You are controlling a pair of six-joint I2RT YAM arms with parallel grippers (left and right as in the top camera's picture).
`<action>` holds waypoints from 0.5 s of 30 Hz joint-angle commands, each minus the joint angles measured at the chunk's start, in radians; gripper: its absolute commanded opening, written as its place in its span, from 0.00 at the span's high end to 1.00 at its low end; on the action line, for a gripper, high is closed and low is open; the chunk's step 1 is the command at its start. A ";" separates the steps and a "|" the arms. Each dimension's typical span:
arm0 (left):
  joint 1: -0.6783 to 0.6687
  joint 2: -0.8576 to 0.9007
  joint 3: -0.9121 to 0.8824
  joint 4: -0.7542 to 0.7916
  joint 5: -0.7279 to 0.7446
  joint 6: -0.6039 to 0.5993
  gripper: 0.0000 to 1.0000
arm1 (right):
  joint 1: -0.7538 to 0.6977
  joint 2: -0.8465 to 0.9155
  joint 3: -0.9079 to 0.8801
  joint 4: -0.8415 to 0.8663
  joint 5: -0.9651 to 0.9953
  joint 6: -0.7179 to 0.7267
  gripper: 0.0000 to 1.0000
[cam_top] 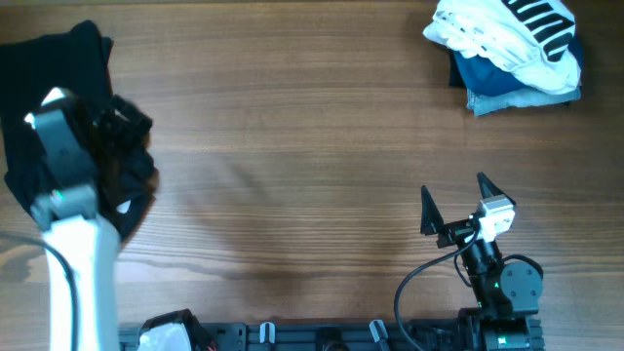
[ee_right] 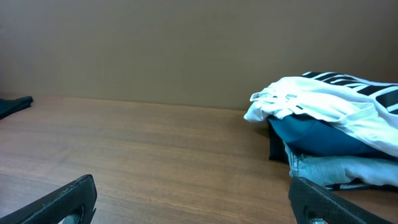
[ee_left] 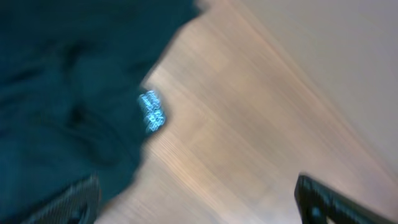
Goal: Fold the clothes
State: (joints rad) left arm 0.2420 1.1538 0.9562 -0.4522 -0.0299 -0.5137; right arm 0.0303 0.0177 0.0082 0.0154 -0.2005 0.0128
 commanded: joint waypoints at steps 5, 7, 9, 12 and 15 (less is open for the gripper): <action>-0.114 -0.448 -0.561 0.357 0.048 0.013 0.00 | 0.006 -0.013 -0.003 0.000 0.010 -0.011 0.00; -0.114 -0.570 -0.681 0.406 0.061 0.013 0.00 | 0.006 -0.013 -0.003 0.000 0.010 -0.011 0.00; -0.114 -0.707 -0.798 0.460 0.063 0.013 0.00 | 0.006 -0.013 -0.003 0.000 0.010 -0.011 0.00; -0.114 -0.867 -0.898 0.496 0.096 0.076 0.00 | 0.006 -0.013 -0.003 0.000 0.010 -0.010 0.00; -0.114 -0.970 -0.935 0.485 0.146 0.179 0.00 | 0.006 -0.013 -0.003 0.000 0.010 -0.010 0.00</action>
State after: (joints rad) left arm 0.1318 0.2687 0.0540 0.0303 0.0509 -0.4591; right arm 0.0303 0.0135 0.0078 0.0128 -0.2005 0.0128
